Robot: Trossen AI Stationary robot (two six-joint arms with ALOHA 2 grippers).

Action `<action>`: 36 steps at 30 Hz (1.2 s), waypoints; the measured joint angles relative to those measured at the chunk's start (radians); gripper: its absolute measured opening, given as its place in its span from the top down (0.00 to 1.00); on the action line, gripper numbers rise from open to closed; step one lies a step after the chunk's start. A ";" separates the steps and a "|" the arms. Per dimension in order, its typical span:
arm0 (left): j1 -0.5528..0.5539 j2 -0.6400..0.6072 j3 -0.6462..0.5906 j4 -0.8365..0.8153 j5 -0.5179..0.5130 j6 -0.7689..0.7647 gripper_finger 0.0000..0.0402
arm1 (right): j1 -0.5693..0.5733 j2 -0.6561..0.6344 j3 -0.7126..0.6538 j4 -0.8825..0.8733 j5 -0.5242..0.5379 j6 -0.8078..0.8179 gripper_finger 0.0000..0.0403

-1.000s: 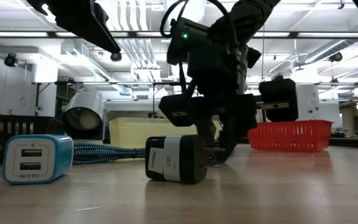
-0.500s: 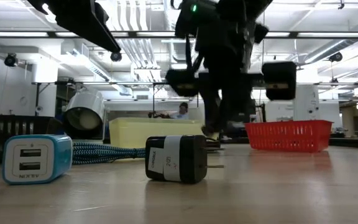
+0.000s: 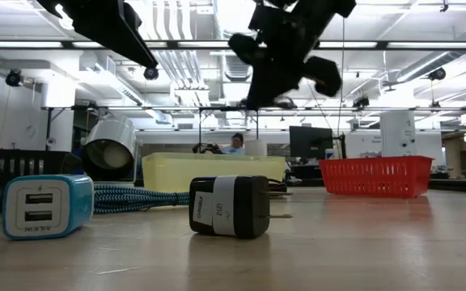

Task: Pick and place items into bin
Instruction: Put the violet charger cable into the yellow bin

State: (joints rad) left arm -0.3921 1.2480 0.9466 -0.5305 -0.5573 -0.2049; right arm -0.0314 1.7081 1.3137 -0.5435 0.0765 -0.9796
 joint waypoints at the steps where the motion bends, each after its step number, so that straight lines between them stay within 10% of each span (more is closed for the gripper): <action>1: 0.000 0.000 0.000 0.000 0.000 0.000 0.58 | -0.023 -0.014 0.006 0.002 -0.018 0.000 0.97; 9: 0.000 0.002 -0.001 0.000 0.000 0.001 0.58 | -0.270 -0.038 0.041 0.188 -0.575 0.085 0.97; 14: 0.000 0.002 -0.001 -0.001 0.000 0.000 0.58 | -0.399 0.026 0.039 0.443 -0.763 0.403 0.97; 21: 0.000 0.003 -0.001 -0.001 0.000 -0.001 0.58 | -0.478 0.127 0.038 0.694 -0.825 0.768 0.97; 36: 0.000 0.007 -0.003 -0.001 0.000 -0.001 0.58 | -0.493 0.170 0.038 0.708 -0.809 0.771 0.87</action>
State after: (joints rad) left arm -0.3920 1.2552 0.9440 -0.5311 -0.5575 -0.2058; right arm -0.5240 1.8778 1.3518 0.1646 -0.7322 -0.2089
